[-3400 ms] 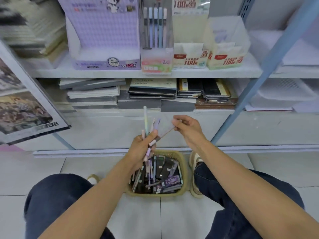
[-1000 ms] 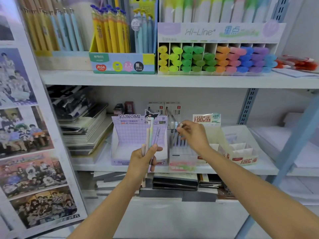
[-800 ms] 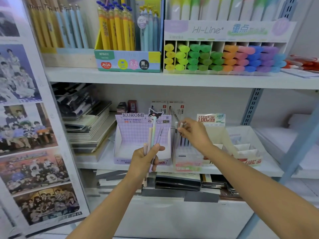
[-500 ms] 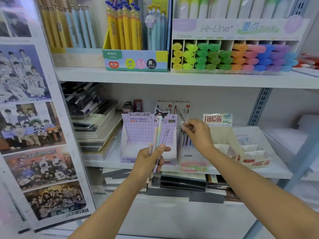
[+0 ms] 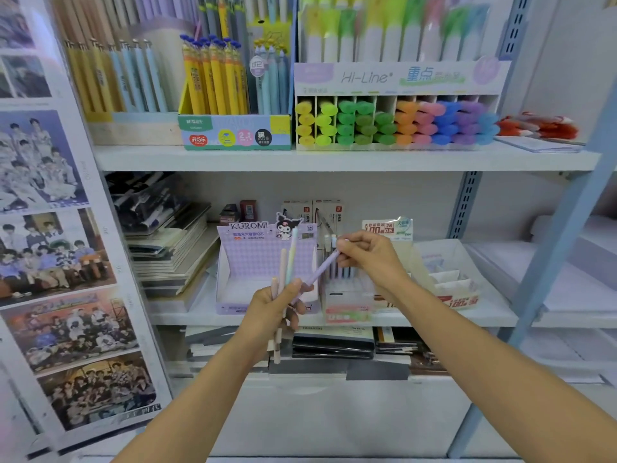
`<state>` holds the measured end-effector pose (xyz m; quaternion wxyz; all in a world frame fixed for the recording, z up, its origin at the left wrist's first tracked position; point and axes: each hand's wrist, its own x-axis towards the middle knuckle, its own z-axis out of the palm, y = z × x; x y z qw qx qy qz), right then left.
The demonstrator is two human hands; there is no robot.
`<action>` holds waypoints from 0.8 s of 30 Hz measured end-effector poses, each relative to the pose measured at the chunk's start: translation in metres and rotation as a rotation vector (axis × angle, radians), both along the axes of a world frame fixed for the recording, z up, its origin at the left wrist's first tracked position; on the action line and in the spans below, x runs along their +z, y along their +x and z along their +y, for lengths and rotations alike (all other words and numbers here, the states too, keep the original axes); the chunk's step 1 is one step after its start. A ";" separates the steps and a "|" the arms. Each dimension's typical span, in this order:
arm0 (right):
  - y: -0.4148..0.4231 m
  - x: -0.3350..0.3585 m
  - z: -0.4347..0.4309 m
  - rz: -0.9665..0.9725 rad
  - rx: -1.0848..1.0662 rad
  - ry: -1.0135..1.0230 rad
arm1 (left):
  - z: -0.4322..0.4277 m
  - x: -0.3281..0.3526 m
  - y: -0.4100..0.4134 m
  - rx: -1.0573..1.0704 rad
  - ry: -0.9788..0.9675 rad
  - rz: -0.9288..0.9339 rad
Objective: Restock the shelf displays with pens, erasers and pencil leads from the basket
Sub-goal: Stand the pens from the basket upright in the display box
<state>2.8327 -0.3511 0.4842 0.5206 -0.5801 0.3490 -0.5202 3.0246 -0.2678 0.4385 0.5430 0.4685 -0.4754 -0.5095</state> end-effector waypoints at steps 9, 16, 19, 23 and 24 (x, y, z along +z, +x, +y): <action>-0.040 -0.014 0.025 0.329 0.221 0.049 | 0.013 0.021 -0.003 0.275 -0.040 0.067; -0.037 -0.030 0.044 0.229 0.351 0.081 | 0.018 0.025 -0.020 0.280 -0.041 0.179; -0.032 -0.035 0.047 0.251 0.423 0.103 | 0.016 0.023 -0.030 0.253 -0.039 0.178; -0.029 -0.034 0.046 0.327 0.450 0.075 | 0.012 0.025 -0.036 0.264 -0.048 0.142; -0.027 -0.031 0.045 0.335 0.400 0.037 | 0.011 0.025 -0.036 0.262 -0.049 0.121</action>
